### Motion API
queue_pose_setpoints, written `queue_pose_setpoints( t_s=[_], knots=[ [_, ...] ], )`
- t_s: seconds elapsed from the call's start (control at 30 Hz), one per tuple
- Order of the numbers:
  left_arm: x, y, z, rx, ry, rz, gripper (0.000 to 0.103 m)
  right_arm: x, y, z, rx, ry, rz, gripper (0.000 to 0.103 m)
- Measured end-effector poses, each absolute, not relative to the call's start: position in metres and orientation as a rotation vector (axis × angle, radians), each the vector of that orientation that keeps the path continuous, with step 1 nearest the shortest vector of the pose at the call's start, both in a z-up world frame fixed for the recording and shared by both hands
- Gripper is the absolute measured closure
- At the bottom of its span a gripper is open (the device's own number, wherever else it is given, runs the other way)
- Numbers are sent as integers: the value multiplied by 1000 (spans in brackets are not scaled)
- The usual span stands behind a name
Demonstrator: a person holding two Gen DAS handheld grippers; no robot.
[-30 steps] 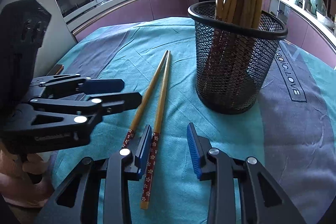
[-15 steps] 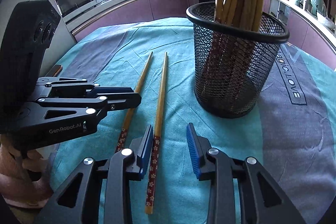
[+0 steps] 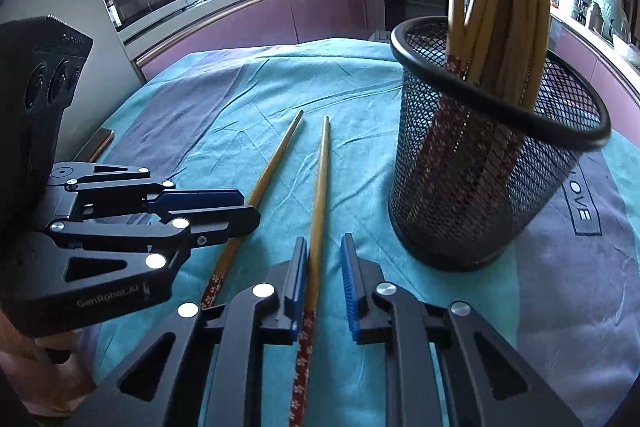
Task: Organize utensils
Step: 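Close the right gripper on one chopstick while the left gripper grasps the other, then lift both held chopsticks upright and carry them over the mesh cup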
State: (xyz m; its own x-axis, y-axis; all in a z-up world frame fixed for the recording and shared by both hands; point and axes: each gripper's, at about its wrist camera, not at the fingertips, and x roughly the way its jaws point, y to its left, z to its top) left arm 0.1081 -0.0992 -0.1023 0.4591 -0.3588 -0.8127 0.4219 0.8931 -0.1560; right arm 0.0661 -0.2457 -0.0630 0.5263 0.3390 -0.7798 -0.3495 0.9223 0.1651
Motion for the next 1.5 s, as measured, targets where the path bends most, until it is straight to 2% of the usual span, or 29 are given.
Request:
queue_pose_setpoints(
  t_s=[0.1,0.4,0.73,1.1,1.17,1.5],
  knots=[
    [114,-102,-103,66,982,-475,87,68,-246,-63,8,932,413,97],
    [111,-98,-103,27,977,-431,95,63,-261,-60,86,919,414,98],
    [92,-99,-101,64,983,-469,95,55,-253,-58,58,944,481,97],
    [110,-113,-102,115,993,-489,92,71,-246,-64,49,956,474,97],
    [112,-114,-102,116,994,-479,95,70,-249,-63,59,955,477,97],
    [101,-106,-75,59,931,-499,95,49,-271,-30,116,850,522,97]
  ],
)
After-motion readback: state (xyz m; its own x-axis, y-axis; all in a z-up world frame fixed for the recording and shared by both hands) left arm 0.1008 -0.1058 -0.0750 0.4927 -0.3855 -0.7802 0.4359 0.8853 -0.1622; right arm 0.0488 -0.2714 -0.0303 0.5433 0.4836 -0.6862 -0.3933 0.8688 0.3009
